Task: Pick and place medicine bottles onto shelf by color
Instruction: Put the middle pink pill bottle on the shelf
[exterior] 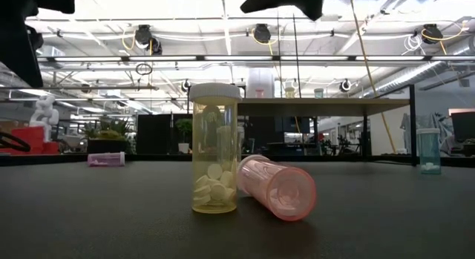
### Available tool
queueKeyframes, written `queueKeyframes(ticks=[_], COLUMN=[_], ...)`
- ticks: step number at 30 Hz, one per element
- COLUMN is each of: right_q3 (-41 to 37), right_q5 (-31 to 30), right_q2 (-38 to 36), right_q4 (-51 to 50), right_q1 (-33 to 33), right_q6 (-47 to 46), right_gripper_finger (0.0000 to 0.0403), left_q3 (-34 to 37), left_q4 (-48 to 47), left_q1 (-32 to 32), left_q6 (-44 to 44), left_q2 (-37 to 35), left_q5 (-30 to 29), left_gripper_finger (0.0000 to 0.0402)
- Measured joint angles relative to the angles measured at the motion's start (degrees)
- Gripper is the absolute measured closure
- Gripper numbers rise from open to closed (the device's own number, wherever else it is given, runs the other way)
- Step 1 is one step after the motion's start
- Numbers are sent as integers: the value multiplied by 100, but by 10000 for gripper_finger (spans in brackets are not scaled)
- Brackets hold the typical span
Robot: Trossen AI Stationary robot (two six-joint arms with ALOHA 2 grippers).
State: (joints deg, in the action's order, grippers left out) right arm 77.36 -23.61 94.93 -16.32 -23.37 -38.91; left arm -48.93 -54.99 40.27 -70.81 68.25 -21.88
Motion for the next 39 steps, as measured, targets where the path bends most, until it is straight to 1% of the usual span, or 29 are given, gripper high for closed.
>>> queueKeyframes(ticks=[3, 5, 9, 12, 14, 16, 19, 22, 25, 33, 36, 39], right_q3=[0, 0, 0, 0, 0, 0, 0, 0, 0, 0, 0, 0], right_q5=[609, 873, 856, 687, 565, 548, 548, 548, 551, 554, 564, 567], right_q2=[-33, -41, -46, -45, -46, -44, -46, -44, -45, -44, -44, -44], right_q4=[227, 432, 589, 573, 574, 572, 572, 571, 571, 571, 571, 571], right_q1=[244, 307, 266, 236, 226, 226, 226, 226, 226, 226, 226, 230], right_q6=[229, 284, 462, 536, 557, 576, 565, 563, 579, 662, 664, 664], right_gripper_finger=[184, 184, 184, 184, 184, 184, 184, 184, 184, 184, 184, 184], left_q3=[0, 0, 0, 0, 0, 0, 0, 0, 0, 2, 2, 2], left_q4=[244, 397, 736, 1257, 1632, 1895, 1976, 1979, 2201, 2331, 2345, 2394], left_q1=[5, 46, 258, 610, 918, 1233, 1675, 1994, 2241, 2536, 2546, 2544], left_q6=[244, 462, 852, 1131, 1336, 1541, 1615, 1535, 1287, 910, 720, 719], left_q2=[0, 0, 0, 0, 47, 159, 371, 664, 993, 1795, 2025, 2326], left_q5=[145, 331, 844, 887, 653, 268, -318, -741, -1076, -1005, -1024, -1111], left_gripper_finger=[161, 167, 183, 199, 209, 218, 223, 221, 201, 107, 81, 65])
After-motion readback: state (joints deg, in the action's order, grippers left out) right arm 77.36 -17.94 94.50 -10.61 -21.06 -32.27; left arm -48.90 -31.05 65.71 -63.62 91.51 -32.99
